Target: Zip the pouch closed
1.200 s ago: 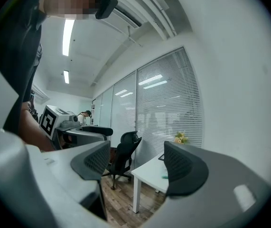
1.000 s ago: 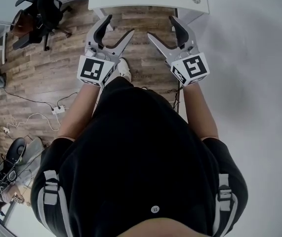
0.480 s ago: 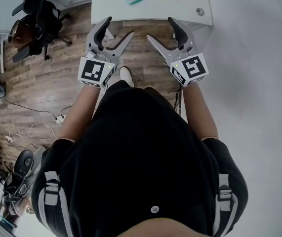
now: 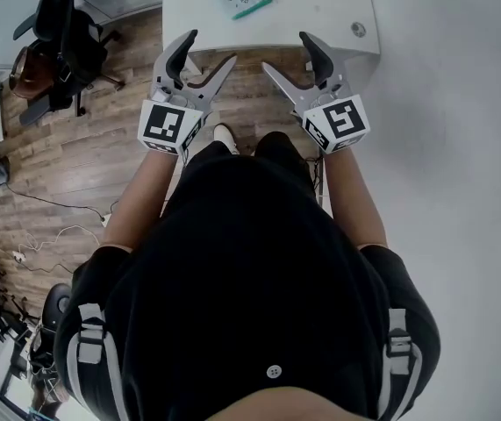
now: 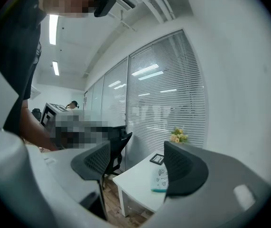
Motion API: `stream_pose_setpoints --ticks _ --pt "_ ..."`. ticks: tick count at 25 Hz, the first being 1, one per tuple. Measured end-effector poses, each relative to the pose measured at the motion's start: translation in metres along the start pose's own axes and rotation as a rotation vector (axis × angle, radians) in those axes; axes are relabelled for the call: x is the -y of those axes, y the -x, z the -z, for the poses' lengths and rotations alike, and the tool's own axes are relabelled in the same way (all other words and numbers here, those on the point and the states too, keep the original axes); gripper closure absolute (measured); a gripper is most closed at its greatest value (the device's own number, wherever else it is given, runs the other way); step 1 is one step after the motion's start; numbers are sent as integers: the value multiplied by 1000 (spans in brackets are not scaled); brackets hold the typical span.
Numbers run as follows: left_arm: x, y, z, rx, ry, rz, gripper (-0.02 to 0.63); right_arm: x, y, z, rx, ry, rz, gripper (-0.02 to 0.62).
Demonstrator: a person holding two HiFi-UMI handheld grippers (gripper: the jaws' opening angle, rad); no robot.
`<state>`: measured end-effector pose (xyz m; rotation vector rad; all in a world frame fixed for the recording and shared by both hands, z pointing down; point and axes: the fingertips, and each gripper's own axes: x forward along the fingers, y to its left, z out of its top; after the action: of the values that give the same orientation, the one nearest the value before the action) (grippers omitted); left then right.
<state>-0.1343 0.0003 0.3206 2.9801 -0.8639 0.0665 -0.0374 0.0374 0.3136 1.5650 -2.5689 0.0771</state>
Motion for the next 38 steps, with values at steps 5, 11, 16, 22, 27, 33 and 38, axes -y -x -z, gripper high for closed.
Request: stream_pose_setpoints --ticks 5,11,16,22,27,33,38 --pt "-17 -16 9 -9 11 -9 299 18 -20 10 -10 -4 -2 245" --pt "-35 -51 13 -18 9 -51 299 55 -47 18 -8 -9 -51 245" --pt "-50 -86 13 -41 8 -114 299 94 -70 18 -10 -18 -104 245" --pt "-67 -144 21 -80 19 -188 299 157 -96 34 -52 -13 -171 245" --pt "-70 -175 33 -122 35 -243 299 195 -112 55 -91 -41 -226 245" --pt "-81 -209 66 -192 74 -317 301 232 -137 91 -142 -59 -301 245" --pt "-79 -228 95 -248 99 -347 301 252 -151 129 -217 -40 -354 259"
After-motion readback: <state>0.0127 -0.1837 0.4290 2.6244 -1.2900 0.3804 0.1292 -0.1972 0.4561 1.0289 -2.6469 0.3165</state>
